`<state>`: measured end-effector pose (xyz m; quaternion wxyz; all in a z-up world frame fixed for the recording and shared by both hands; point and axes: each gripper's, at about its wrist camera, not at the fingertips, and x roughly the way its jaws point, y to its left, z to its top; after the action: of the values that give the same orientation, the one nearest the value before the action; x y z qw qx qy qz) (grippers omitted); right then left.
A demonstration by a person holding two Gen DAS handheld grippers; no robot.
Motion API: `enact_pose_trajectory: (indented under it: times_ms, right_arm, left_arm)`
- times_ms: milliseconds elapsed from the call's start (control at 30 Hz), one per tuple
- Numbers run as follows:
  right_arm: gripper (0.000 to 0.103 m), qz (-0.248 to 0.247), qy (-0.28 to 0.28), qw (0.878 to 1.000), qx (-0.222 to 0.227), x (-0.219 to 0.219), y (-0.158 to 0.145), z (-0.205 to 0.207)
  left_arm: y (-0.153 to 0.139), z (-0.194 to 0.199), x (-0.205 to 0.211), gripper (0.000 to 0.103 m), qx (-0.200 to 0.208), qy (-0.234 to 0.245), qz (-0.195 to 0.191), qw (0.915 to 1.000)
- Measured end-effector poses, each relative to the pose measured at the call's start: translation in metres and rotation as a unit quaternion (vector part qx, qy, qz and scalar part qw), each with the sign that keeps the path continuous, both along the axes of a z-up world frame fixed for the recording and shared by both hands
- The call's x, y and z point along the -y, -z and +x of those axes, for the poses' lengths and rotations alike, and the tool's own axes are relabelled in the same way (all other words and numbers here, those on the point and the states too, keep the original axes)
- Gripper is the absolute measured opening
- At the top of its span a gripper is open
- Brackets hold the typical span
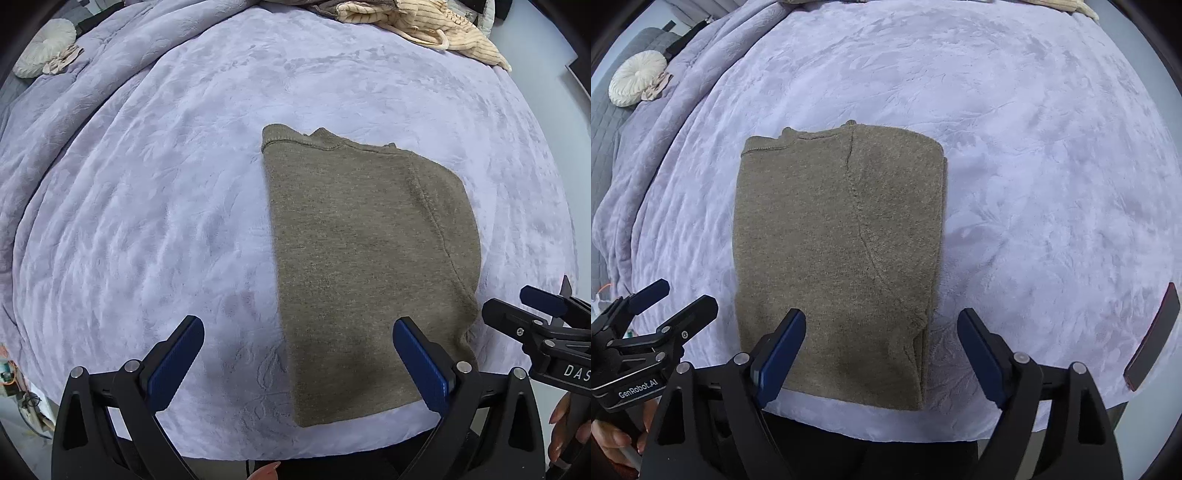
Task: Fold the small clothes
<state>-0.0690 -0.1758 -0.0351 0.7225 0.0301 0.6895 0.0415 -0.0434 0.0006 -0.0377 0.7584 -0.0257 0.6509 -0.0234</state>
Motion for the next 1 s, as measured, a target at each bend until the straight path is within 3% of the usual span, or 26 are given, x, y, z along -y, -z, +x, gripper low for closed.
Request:
enact_pose_trajectory:
  times_ms: [67,1000]
  right_arm:
    - [0.103,-0.005,0.004,1.000,0.008,0.001,-0.002,0.001]
    - [0.103,-0.029,0.006,1.000,0.000,-0.005,-0.009,0.001]
  left_arm:
    - [0.000,0.001,0.001,0.103,-0.001,0.000,0.008,1.0000]
    - [-0.010,0.002,0.003,0.103,0.004,-0.008,0.022,0.9997]
